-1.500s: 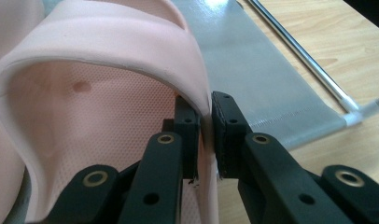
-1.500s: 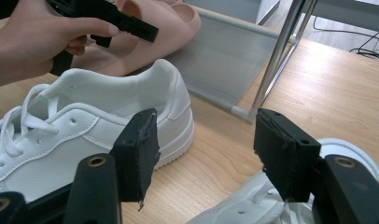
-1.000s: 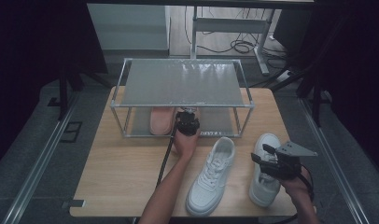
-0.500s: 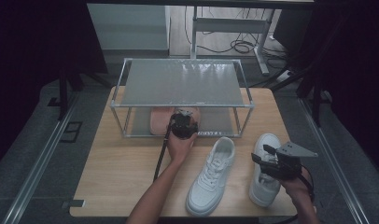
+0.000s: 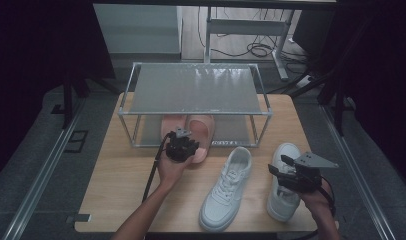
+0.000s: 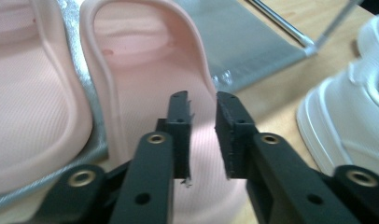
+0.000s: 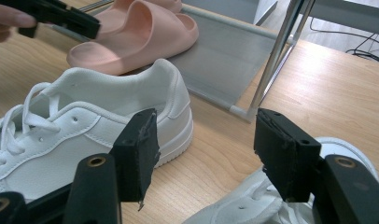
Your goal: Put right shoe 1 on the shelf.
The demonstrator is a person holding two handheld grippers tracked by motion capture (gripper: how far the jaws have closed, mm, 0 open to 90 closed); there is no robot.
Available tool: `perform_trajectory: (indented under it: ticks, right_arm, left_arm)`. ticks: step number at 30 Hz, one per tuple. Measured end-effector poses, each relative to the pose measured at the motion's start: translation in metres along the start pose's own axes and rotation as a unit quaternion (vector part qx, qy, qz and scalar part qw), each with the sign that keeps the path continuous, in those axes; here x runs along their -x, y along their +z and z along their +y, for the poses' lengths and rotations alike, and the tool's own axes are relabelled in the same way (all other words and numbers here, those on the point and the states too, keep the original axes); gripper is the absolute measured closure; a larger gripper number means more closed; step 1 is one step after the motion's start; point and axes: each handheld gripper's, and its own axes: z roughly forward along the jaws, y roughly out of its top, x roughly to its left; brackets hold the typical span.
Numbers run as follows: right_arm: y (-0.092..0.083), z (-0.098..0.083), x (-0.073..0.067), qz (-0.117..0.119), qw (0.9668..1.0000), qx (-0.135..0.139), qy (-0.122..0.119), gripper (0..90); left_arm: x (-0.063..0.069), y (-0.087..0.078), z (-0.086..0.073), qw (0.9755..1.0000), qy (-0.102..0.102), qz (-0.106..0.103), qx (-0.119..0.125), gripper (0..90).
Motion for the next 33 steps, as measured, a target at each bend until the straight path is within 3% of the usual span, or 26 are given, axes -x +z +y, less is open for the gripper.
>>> perform_trajectory:
  ticks: [2,4,5,6,12,13,16,22,33]
  right_arm:
    - [0.001,0.000,0.000,0.000,1.0000,0.000,0.000,40.2]
    - [0.001,0.000,-0.001,0.002,1.0000,0.000,0.001,40.2]
    - [0.001,0.000,-0.001,0.003,1.0000,0.001,0.002,40.2]
    - [0.001,0.000,-0.001,0.003,1.0000,0.000,0.002,40.2]
    - [0.003,-0.001,-0.002,0.003,1.0000,-0.003,0.001,40.1]
    - [0.003,-0.001,-0.002,0.003,1.0000,-0.004,-0.001,40.1]
    - [0.004,-0.001,-0.003,0.004,1.0000,-0.004,-0.002,40.2]
    - [0.003,-0.001,-0.003,0.003,1.0000,-0.005,-0.001,40.2]
    - [0.002,-0.001,-0.001,0.002,1.0000,-0.002,0.000,40.2]
  left_arm:
    - [-0.001,-0.008,-0.005,0.9999,0.011,-0.006,-0.001,82.1]
    - [-0.001,-0.019,-0.011,0.9993,0.034,-0.013,-0.012,84.3]
    - [-0.001,-0.019,-0.011,0.9993,0.034,-0.013,-0.012,85.4]
    - [-0.001,-0.025,-0.016,0.9984,0.051,-0.011,-0.019,86.9]
    - [-0.002,-0.034,-0.027,0.9968,0.066,-0.034,-0.030,90.0]
    - [-0.001,-0.035,-0.030,0.9955,0.079,-0.035,-0.038,90.0]
    - [0.002,-0.034,-0.032,0.9930,0.101,-0.035,-0.050,90.0]
    - [0.009,-0.025,-0.033,0.9892,0.123,-0.043,-0.066,90.0]
    - [0.012,-0.008,-0.031,0.9849,0.140,-0.043,-0.091,90.0]
